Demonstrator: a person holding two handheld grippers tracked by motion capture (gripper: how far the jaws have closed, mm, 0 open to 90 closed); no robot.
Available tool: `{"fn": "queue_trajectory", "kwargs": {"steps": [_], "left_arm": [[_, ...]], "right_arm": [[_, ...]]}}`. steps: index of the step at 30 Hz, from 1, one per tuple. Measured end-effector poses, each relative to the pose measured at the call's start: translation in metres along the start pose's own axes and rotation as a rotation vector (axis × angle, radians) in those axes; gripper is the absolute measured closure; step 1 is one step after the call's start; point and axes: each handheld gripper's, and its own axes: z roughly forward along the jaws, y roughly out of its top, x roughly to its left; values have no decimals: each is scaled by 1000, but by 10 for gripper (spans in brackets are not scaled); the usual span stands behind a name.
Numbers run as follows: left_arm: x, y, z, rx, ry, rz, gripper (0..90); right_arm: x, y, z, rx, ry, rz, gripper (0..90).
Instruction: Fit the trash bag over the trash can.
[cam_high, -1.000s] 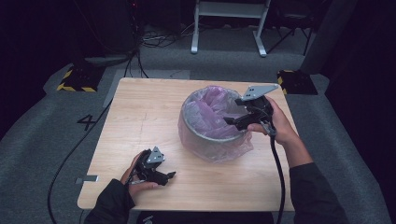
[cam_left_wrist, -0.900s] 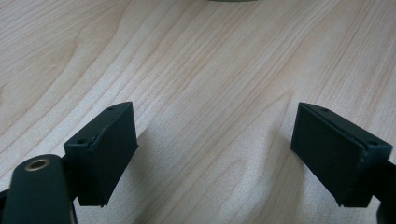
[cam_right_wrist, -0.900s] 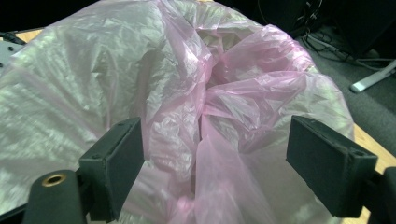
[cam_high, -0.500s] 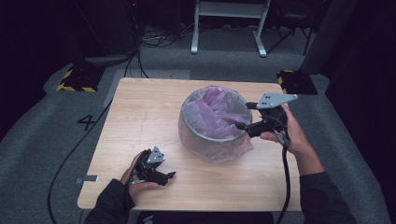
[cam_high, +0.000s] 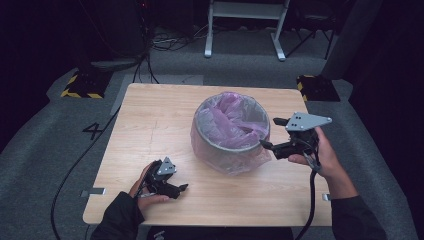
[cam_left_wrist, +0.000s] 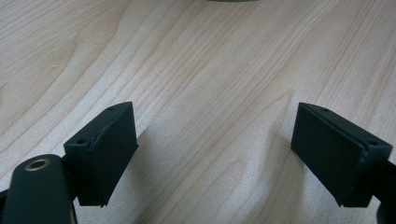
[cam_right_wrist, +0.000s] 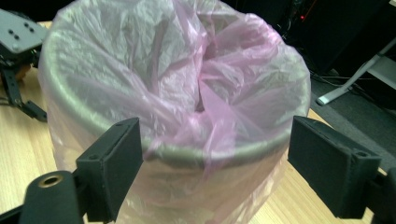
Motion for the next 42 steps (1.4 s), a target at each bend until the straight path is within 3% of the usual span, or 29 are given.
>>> {"fn": "queue_trajectory", "kwargs": {"steps": [7,19,26,42], "left_arm": [[0,0,0,0,1,0,138],[0,0,0,0,1,0,138],[0,0,0,0,1,0,138],[0,0,0,0,1,0,138]], "right_arm": [[4,-12,-1,8,2,-4,176],[13,-35,2,72,0,-19,178],[15,-50,3,95,-5,-2,183],[20,-91,18,207,-10,16,183]]}}
